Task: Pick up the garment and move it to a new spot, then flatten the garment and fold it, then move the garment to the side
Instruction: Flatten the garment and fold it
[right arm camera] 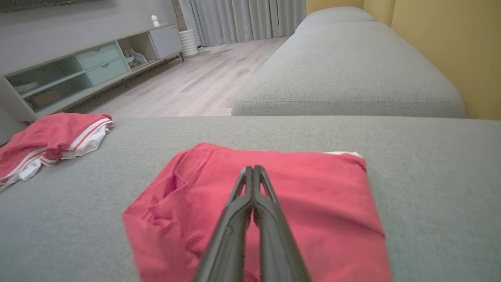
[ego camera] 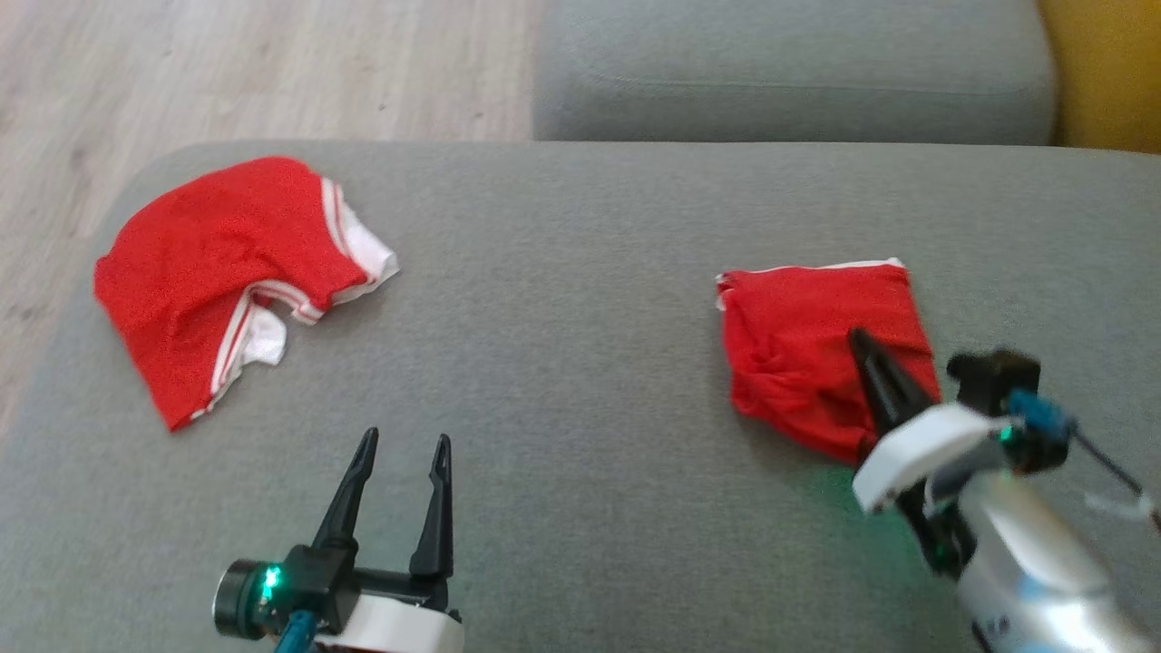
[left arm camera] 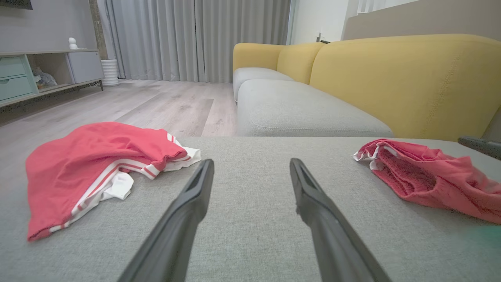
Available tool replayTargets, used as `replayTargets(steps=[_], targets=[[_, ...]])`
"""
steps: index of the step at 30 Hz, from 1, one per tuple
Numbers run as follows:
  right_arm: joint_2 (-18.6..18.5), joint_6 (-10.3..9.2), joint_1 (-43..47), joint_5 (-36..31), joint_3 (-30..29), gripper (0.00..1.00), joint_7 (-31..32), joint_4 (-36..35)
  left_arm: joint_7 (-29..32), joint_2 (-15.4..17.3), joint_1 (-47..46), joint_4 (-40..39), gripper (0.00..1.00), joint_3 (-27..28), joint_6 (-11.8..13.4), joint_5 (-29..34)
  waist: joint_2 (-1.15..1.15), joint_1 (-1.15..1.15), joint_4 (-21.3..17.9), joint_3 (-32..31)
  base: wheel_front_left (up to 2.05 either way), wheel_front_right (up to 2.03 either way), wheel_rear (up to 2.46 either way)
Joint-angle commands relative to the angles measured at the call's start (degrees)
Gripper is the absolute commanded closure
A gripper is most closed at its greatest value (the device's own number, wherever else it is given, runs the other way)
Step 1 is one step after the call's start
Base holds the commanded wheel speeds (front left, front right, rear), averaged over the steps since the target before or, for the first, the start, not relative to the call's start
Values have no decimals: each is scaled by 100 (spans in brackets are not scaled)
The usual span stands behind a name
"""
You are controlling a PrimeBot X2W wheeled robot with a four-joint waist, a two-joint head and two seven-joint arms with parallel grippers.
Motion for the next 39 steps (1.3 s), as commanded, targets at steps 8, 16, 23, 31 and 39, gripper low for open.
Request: replayTargets(steps=[8,16,23,31,39], targets=[[398,-4,-812,-332,531,100,-119,875,-55,-18,-279,-91,0,-17,16,-142,0,1,432,200,0,0,0],[659,-4,-711,-70,1090,100,-132,1341,-55,-18,-347,-78,0,-192,91,-247,0,1,554,262,0,0,0],[745,-4,-268,448,1586,100,-134,618,-55,-18,-307,-48,0,-166,107,-273,0,1,329,93,0,0,0],[588,-4,267,103,1128,2,-134,-493,-55,-18,-123,-155,0,30,190,-280,0,1,-67,-171,0,0,0],[555,-4,1215,-822,-232,0,-134,-1721,-55,-18,214,-398,0,318,306,-320,0,1,-418,-431,0,0,0]])
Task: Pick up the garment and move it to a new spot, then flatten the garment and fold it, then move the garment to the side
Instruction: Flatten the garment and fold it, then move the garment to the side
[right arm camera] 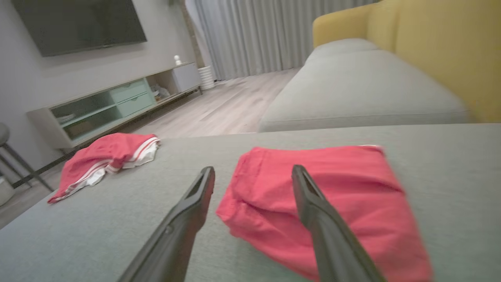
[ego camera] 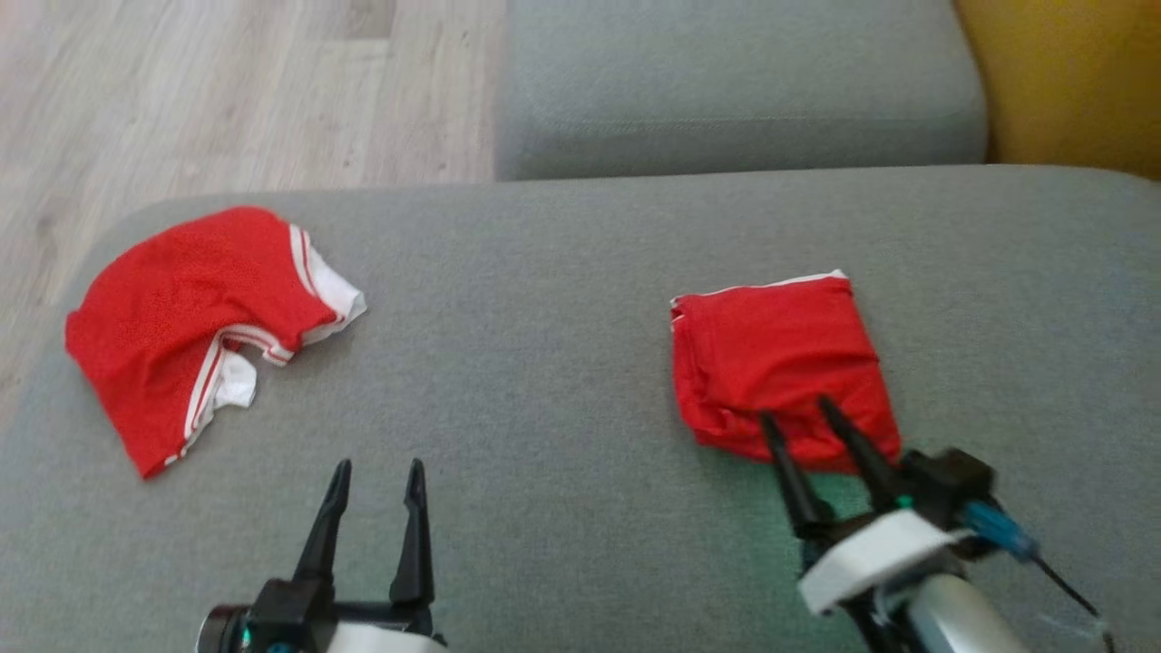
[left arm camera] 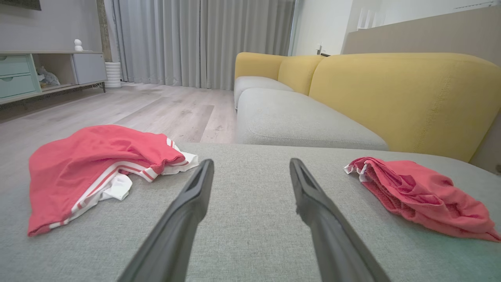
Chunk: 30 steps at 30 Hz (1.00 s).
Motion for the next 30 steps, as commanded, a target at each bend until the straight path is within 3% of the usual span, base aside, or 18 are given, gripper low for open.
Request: replayTargets(steps=[1,11,30], targets=[[15,-4,67,-150,-195,0,-78,-356,-55,-18,-75,-240,0,269,58,-36,0,0,-116,-136,0,0,0],[172,-4,904,-835,-1248,0,-78,-924,-55,-18,510,-458,0,455,167,-26,0,0,-385,-518,0,0,0],[353,-4,1324,-1150,-1635,0,-79,-905,-55,-18,713,-342,0,573,189,164,0,0,-375,-734,0,0,0]])
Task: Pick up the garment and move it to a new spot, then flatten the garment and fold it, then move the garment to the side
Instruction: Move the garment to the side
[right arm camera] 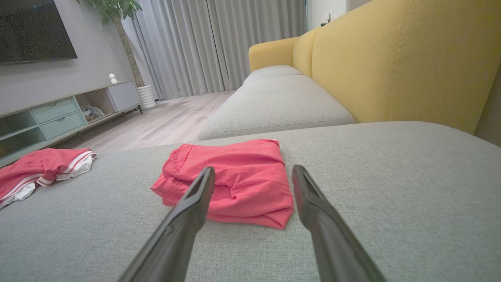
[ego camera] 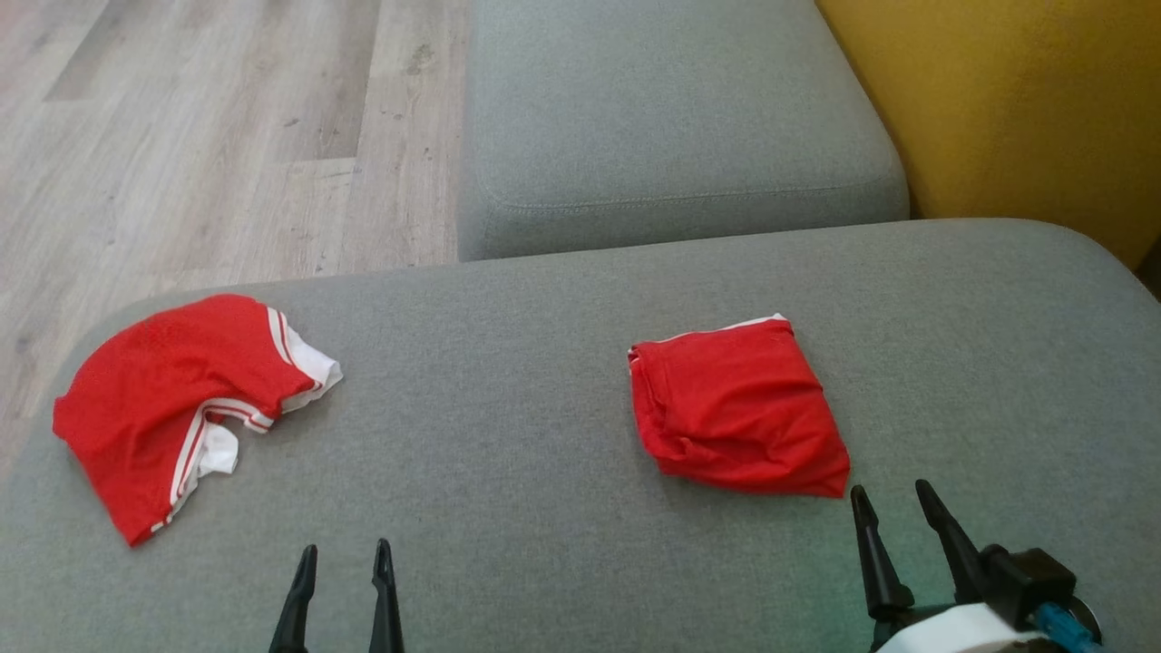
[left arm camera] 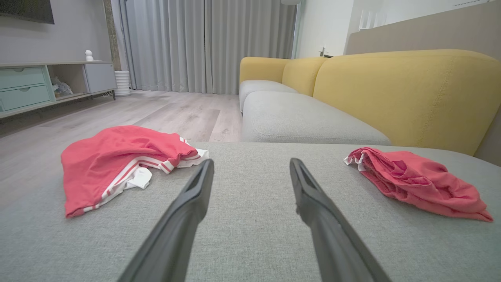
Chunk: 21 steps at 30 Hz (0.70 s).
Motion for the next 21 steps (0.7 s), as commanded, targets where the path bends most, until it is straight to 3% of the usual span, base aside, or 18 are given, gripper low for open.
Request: replayTargets(steps=[1,21], targets=[[-10,-4,-186,-55,107,0,-79,-176,-55,-27,-199,-160,0,244,21,73,0,0,5,-1,0,0,0],[-15,-4,-251,-45,194,0,-79,-64,-55,-27,-237,-167,0,299,114,64,0,0,44,96,0,0,0]])
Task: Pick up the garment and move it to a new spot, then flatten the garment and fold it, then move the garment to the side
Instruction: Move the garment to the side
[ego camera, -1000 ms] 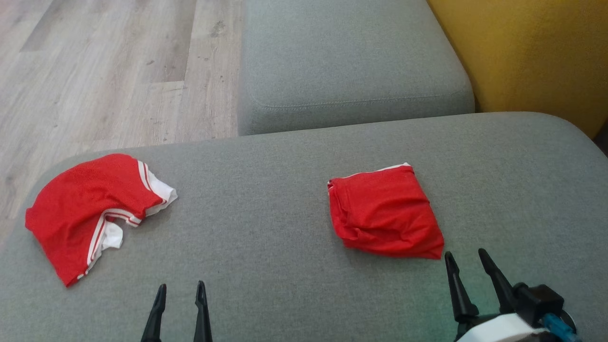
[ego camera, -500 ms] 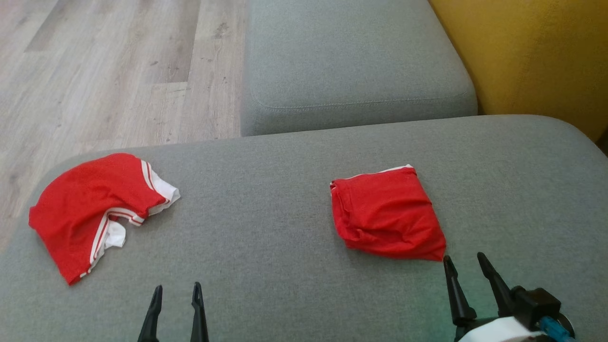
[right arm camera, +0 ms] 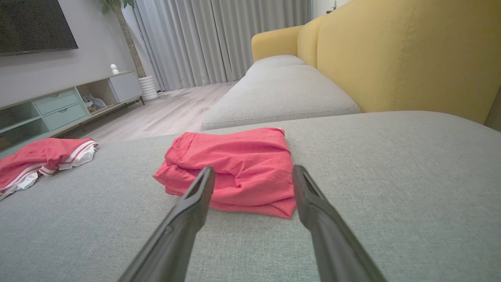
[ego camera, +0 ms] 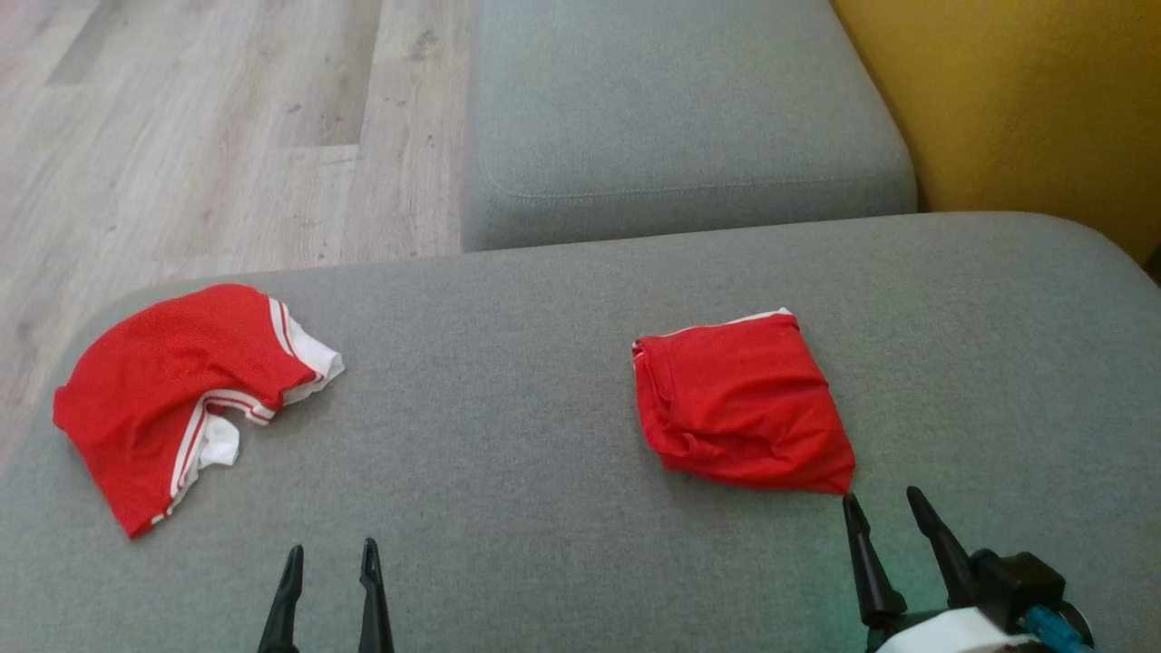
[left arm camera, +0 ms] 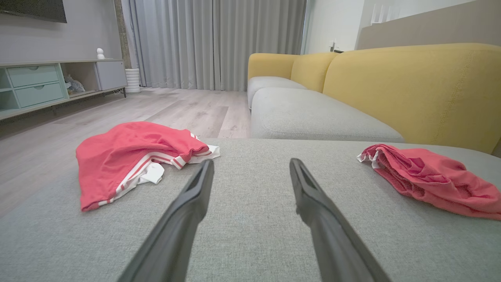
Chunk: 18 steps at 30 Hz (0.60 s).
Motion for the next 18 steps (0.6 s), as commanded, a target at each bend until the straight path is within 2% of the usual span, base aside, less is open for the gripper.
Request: replayTargets(steps=[1,9,18], targets=[[-25,-4,-256,-20,121,0,-79,-139,-55,-27,-239,-185,0,181,41,14,0,0,-5,21,0,0,0],[-49,-4,-491,39,108,0,-79,71,-55,-27,-330,-254,0,119,28,-3,0,0,25,290,0,0,0],[-289,-4,-1472,434,115,0,4,972,-55,-27,-555,-297,0,-97,14,-55,0,0,193,747,0,0,0]])
